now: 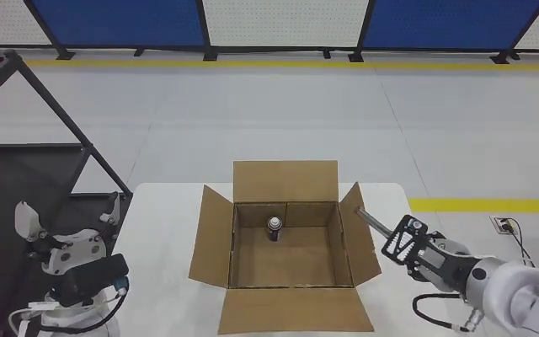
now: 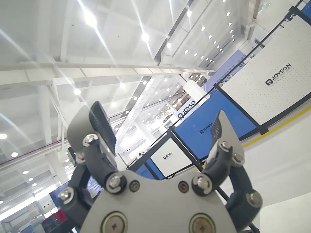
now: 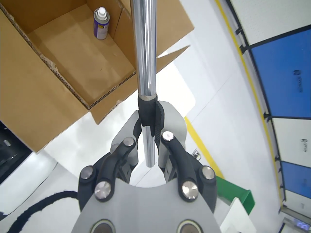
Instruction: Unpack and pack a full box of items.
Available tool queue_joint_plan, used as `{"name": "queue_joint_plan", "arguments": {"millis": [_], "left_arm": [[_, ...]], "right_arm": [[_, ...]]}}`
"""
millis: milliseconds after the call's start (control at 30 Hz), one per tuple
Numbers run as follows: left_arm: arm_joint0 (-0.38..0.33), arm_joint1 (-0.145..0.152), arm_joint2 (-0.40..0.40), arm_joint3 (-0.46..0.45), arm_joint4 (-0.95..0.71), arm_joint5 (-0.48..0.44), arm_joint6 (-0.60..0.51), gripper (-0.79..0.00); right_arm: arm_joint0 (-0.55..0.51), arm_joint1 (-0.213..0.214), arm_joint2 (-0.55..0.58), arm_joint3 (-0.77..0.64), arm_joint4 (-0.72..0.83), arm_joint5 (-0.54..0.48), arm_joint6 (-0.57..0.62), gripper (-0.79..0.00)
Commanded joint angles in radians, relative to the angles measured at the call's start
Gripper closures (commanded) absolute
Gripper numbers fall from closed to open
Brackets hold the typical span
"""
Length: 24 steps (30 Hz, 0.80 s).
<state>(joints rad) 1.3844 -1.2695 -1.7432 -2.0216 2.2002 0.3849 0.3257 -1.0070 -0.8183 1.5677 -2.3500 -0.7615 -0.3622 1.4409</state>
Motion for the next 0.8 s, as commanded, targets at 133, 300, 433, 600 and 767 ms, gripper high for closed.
{"name": "queue_joint_plan", "arguments": {"millis": [133, 300, 433, 600, 767], "left_arm": [[0.0, 0.0, 0.0, 0.0, 0.0, 0.0, 0.0, -0.785], [0.0, 0.0, 0.0, 0.0, 0.0, 0.0, 0.0, -0.785], [0.0, 0.0, 0.0, 0.0, 0.0, 0.0, 0.0, -0.785], [0.0, 0.0, 0.0, 0.0, 0.0, 0.0, 0.0, -0.785], [0.0, 0.0, 0.0, 0.0, 0.0, 0.0, 0.0, -0.785]], "right_arm": [[-0.109, 0.0, 0.094, 0.031, 0.104, 0.179, -0.029, 0.0], [-0.128, -0.001, 0.107, 0.031, 0.121, 0.184, -0.058, 0.0], [-0.128, -0.001, 0.107, 0.031, 0.121, 0.184, -0.058, 0.0], [-0.128, -0.001, 0.107, 0.031, 0.121, 0.184, -0.058, 0.0], [-0.142, -0.002, 0.087, 0.098, 0.176, 0.274, -0.038, 0.0]]}}
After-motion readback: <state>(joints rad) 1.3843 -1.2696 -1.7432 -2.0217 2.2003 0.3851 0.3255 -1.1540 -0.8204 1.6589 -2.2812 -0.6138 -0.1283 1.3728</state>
